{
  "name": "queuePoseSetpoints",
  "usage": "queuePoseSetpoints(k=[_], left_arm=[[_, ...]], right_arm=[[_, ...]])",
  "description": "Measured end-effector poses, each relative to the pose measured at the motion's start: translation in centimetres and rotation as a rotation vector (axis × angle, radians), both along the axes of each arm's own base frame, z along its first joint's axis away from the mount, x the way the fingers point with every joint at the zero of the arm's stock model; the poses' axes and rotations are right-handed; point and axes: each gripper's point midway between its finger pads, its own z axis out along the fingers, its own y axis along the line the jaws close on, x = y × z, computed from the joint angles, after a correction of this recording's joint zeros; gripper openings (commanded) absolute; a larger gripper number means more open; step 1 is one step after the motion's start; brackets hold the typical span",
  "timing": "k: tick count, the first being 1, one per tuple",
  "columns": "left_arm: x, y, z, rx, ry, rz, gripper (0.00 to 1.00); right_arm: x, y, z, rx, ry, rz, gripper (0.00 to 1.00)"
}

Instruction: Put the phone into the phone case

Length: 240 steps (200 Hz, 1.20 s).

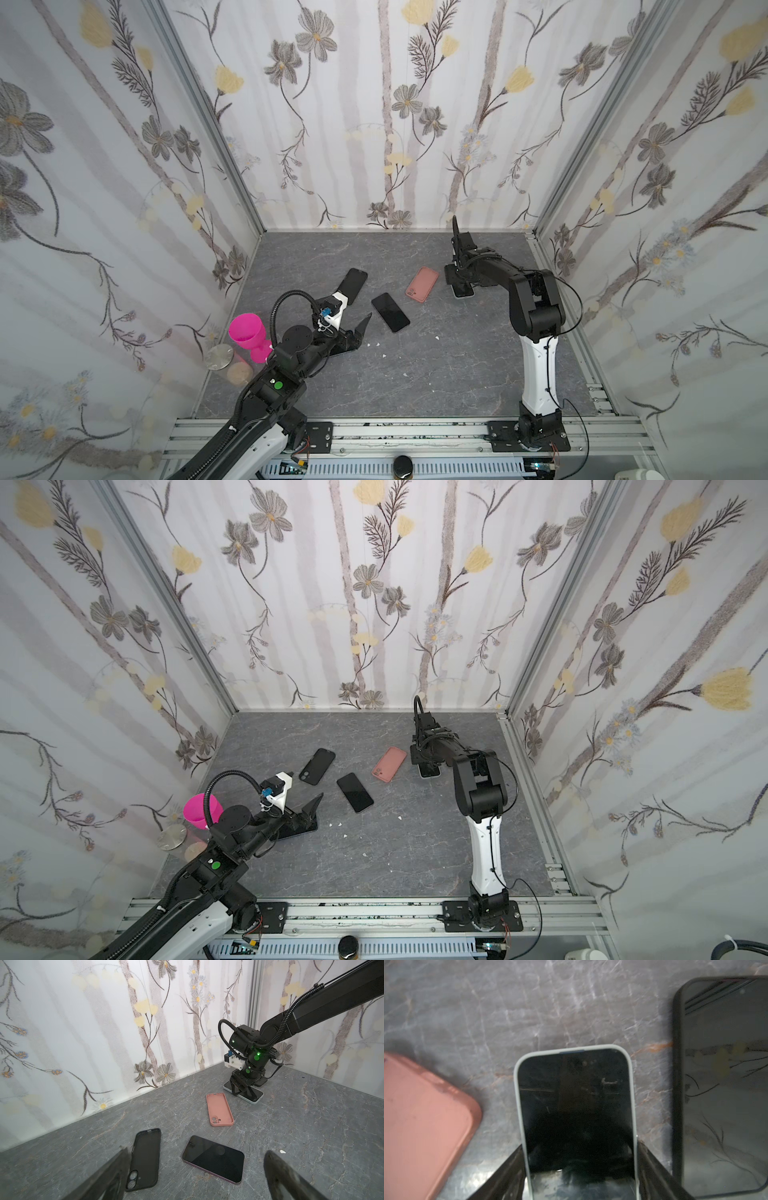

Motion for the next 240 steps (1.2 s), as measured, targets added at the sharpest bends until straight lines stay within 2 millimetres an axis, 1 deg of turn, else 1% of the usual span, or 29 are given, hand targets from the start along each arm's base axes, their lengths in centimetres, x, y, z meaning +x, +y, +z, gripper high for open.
queuePoseSetpoints(k=[13,29,36,61,79,87,105,119,133,143,169,188,200,230,240], left_arm=[[0.0,0.0,0.0,0.001,0.001,0.003,1.00],[0.1,0.1,0.0,0.002,0.001,0.011,1.00],[0.2,0.2,0.0,0.002,0.001,0.014,1.00],[0.3,0.4,0.0,0.003,0.000,0.028,1.00],[0.4,0.5,0.1,0.004,-0.001,0.036,1.00],[0.4,0.5,0.0,0.004,0.000,0.036,1.00],[0.5,0.5,0.0,0.007,0.003,0.039,1.00],[0.5,0.5,-0.1,0.008,0.005,0.039,1.00],[0.6,0.5,-0.1,0.009,0.005,0.040,1.00],[0.6,0.4,0.0,0.010,0.006,0.040,1.00],[0.8,0.3,0.0,0.017,0.011,0.039,1.00],[0.9,0.2,-0.3,0.023,0.020,0.039,1.00],[0.9,0.2,-0.4,0.026,0.024,0.039,1.00],[1.0,0.1,-0.7,0.030,0.031,0.035,1.00],[1.0,0.1,-0.8,0.032,0.034,0.035,1.00]], right_arm=[[0.6,-0.1,0.1,0.003,-0.009,-0.011,0.73],[1.4,0.0,0.4,0.010,-0.025,-0.019,0.81],[1.7,0.2,0.6,0.016,-0.036,-0.020,0.83],[2.7,0.6,1.7,0.039,-0.072,-0.020,0.84],[2.8,0.8,2.4,0.049,-0.087,-0.019,0.86],[2.8,0.9,3.2,0.054,-0.102,-0.017,0.87],[3.0,1.1,5.3,0.066,-0.144,-0.013,0.85],[2.9,1.7,7.0,0.078,-0.184,-0.002,0.79],[2.5,3.2,7.9,0.091,-0.208,0.044,0.69],[1.9,4.7,8.3,0.109,-0.215,0.095,0.65],[0.1,9.2,7.9,0.129,-0.204,0.245,0.55],[-0.8,11.6,7.4,0.131,-0.192,0.325,0.48],[-1.0,11.9,6.8,0.134,-0.179,0.335,0.45],[-0.8,11.7,4.1,0.123,-0.123,0.331,0.32],[-0.8,11.9,3.3,0.121,-0.105,0.333,0.30]])
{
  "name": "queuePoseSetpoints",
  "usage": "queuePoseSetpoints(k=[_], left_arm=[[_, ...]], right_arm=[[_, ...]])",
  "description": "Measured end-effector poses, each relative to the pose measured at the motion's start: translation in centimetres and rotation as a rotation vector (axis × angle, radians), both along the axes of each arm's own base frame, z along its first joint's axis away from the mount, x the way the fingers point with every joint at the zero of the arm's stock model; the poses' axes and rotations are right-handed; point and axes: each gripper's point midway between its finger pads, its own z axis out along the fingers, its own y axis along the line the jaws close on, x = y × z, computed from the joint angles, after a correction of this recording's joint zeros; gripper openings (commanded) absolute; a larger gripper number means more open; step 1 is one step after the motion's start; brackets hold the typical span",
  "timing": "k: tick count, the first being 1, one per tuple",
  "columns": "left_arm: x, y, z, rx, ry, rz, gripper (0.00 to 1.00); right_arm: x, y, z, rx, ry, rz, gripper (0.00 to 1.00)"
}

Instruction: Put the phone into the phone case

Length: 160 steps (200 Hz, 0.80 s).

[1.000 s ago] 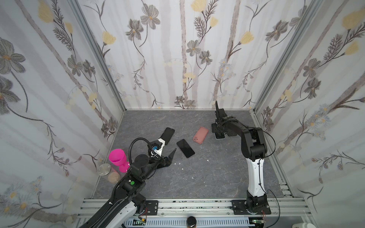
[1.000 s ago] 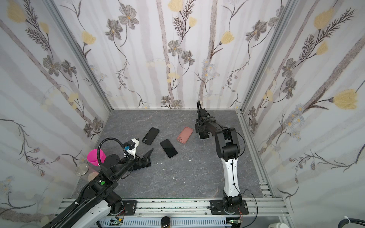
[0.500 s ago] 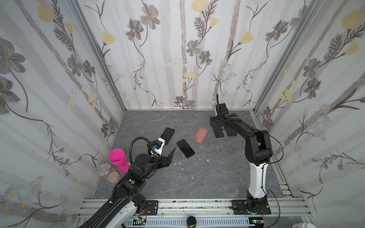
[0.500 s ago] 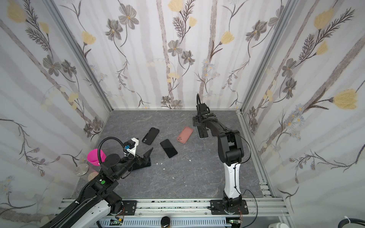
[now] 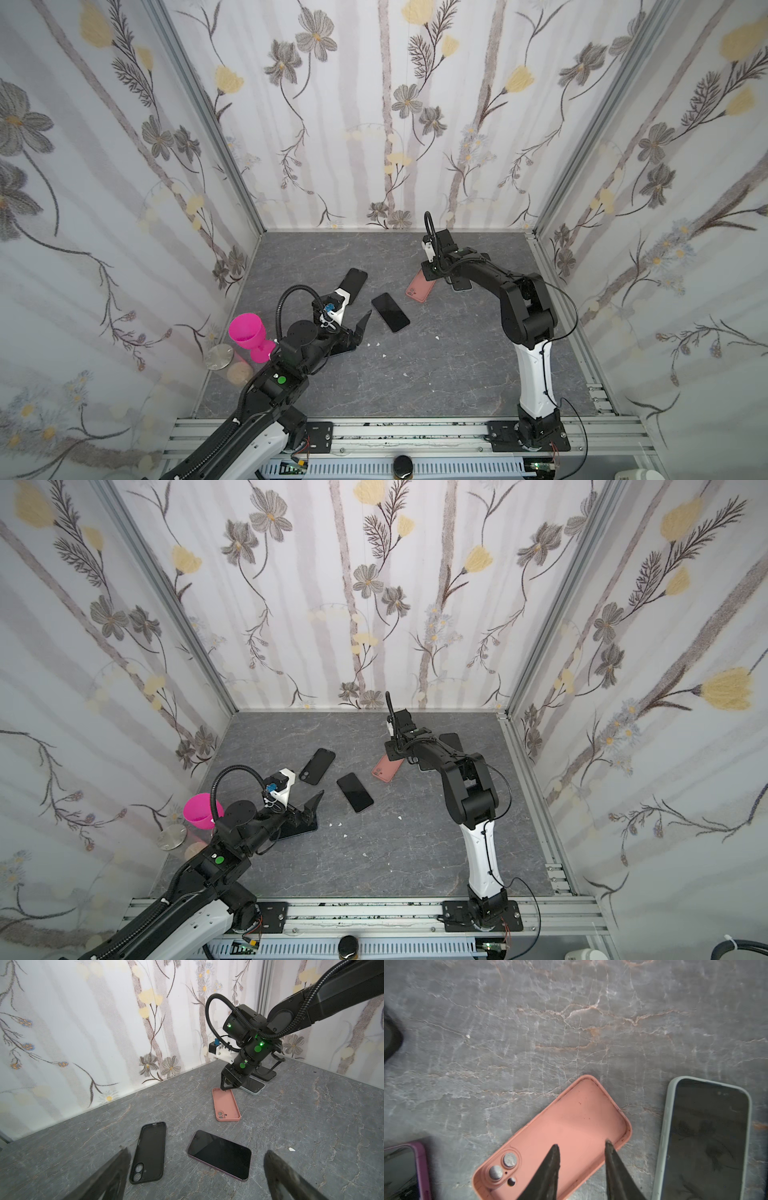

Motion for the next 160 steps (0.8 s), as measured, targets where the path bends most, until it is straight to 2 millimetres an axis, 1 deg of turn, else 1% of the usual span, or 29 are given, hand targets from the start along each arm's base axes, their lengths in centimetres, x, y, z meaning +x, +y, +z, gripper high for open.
queuePoseSetpoints(k=[24,57,84,128,160], left_arm=[[0.1,0.0,-0.1,0.004,0.007,0.000,1.00],[0.1,-0.2,-0.3,0.008,0.014,-0.008,1.00],[0.1,-0.3,-0.3,0.008,0.016,-0.013,1.00],[0.0,-0.4,-0.1,0.005,0.012,-0.019,1.00],[-0.1,-0.4,-0.1,0.004,0.011,-0.024,1.00]], right_arm=[[-0.7,0.2,-1.4,-0.016,0.044,0.008,0.29],[-1.5,0.4,-2.1,-0.025,0.073,0.011,0.30],[-3.1,0.1,-3.5,-0.039,0.121,0.002,0.32],[-4.8,-0.2,-3.8,-0.035,0.130,-0.022,0.33],[-6.8,-0.8,-3.9,-0.025,0.149,-0.047,0.35]])
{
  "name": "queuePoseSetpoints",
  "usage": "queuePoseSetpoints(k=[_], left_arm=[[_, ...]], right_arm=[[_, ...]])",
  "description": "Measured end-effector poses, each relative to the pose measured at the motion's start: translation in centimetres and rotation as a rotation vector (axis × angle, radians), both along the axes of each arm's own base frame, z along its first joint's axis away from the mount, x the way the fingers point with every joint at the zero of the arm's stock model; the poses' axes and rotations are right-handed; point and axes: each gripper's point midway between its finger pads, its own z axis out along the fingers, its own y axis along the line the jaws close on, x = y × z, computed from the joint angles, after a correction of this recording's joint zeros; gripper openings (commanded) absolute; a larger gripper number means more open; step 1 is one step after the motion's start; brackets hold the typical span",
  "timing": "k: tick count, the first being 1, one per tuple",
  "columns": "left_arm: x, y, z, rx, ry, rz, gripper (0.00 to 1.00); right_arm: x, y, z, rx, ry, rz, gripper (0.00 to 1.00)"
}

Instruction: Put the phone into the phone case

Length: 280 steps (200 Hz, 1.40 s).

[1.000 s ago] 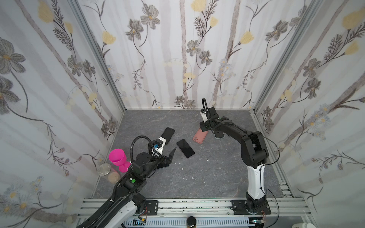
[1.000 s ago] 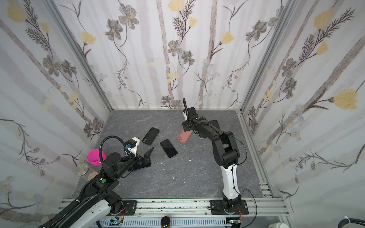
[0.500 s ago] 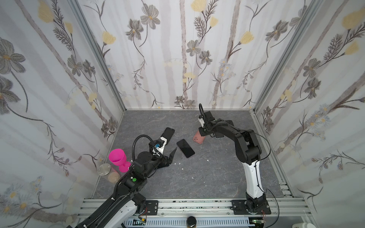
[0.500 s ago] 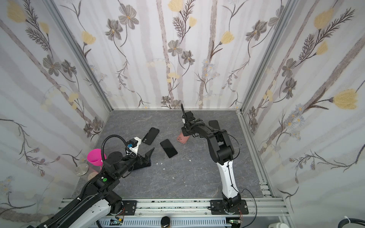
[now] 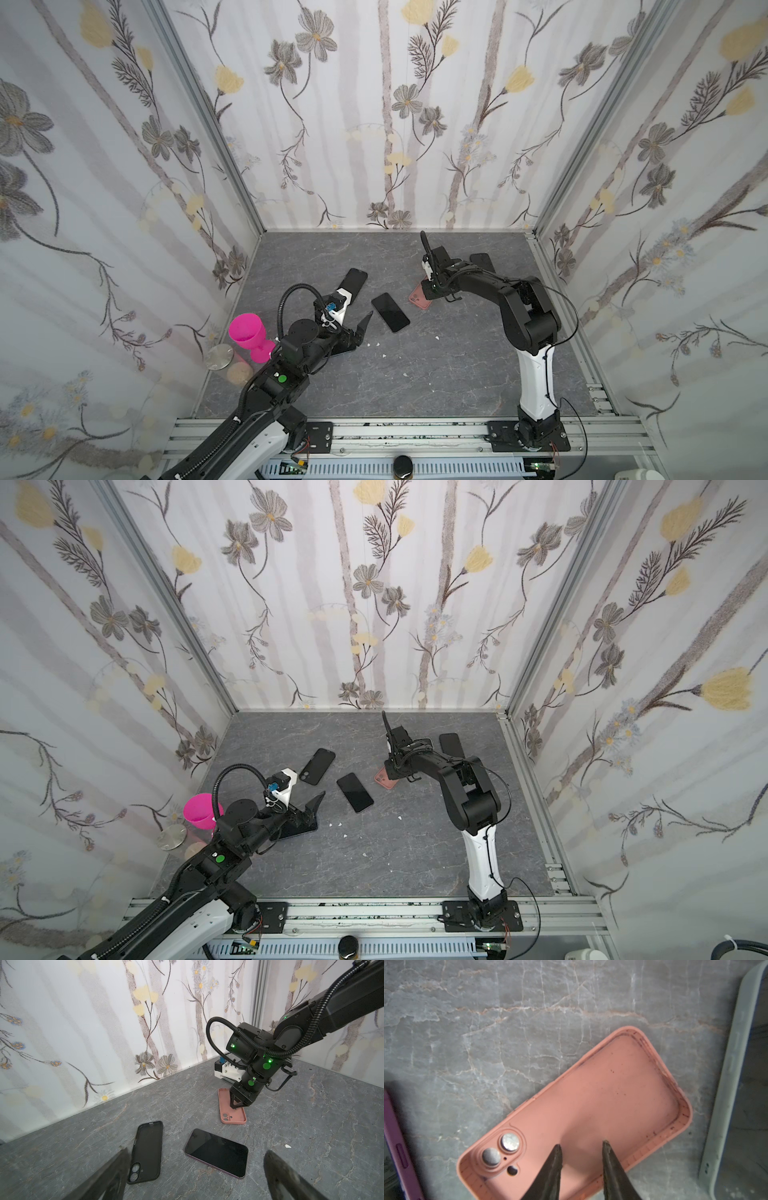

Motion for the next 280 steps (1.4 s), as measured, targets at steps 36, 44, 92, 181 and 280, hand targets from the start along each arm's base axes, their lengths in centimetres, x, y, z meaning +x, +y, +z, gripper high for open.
queuePoseSetpoints(k=[36,44,92,181,280], left_arm=[[-0.1,-0.1,0.0,0.000,0.002,-0.005,1.00],[-0.1,-0.1,0.0,0.000,0.003,-0.008,1.00],[-0.3,-0.3,-0.1,0.002,0.010,-0.022,1.00],[-0.5,-0.2,0.3,-0.010,0.015,-0.022,1.00],[2.9,-2.8,-4.7,-0.266,0.531,0.144,0.85]], right_arm=[[-2.2,-0.9,-0.2,0.029,0.007,-0.055,0.36],[-2.7,-1.0,-0.3,0.036,0.008,-0.066,0.39],[-6.4,-0.5,-0.2,0.073,0.011,-0.107,0.43],[-13.6,1.2,0.9,0.096,0.114,-0.107,0.46],[-8.0,-3.4,2.9,-0.031,0.041,-0.088,0.43]])
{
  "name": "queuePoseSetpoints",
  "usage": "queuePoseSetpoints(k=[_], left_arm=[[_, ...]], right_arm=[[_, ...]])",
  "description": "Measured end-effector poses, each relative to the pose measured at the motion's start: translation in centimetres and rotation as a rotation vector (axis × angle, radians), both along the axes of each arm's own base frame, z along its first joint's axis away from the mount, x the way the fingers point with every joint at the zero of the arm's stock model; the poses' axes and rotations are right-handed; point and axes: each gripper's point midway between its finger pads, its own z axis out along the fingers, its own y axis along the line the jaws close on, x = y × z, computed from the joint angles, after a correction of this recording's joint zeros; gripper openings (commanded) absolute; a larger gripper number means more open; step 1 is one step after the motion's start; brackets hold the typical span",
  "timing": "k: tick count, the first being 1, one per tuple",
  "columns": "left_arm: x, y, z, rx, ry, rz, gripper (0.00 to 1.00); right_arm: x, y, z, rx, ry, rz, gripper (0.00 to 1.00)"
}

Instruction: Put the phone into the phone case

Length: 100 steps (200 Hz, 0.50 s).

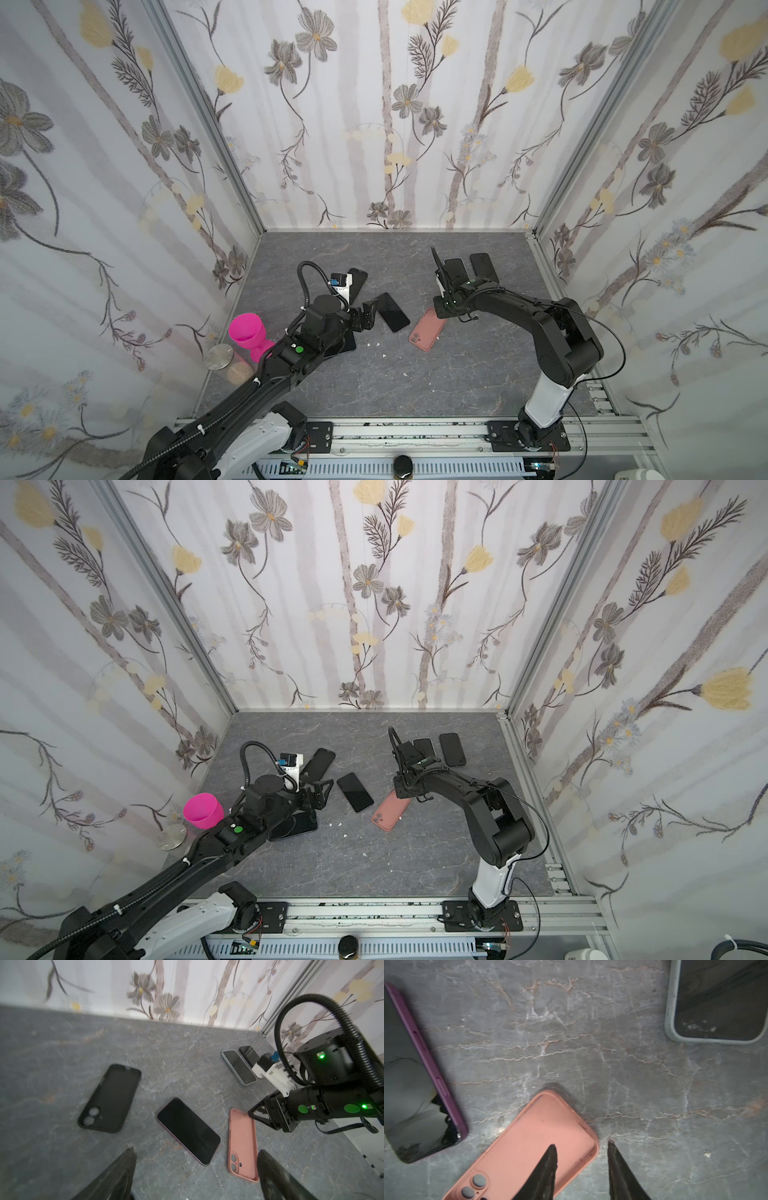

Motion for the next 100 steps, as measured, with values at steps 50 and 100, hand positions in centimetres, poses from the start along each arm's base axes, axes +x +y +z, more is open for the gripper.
queuePoseSetpoints(k=[50,100], left_arm=[[-2.6,-4.5,-6.2,-0.088,0.290,-0.056,0.73],[-3.2,-6.4,-7.0,-0.131,0.349,-0.079,0.73]], right_arm=[[1.7,-1.9,-1.7,-0.023,0.013,-0.007,0.44],[1.5,-1.3,-2.7,0.030,0.044,0.008,0.38]])
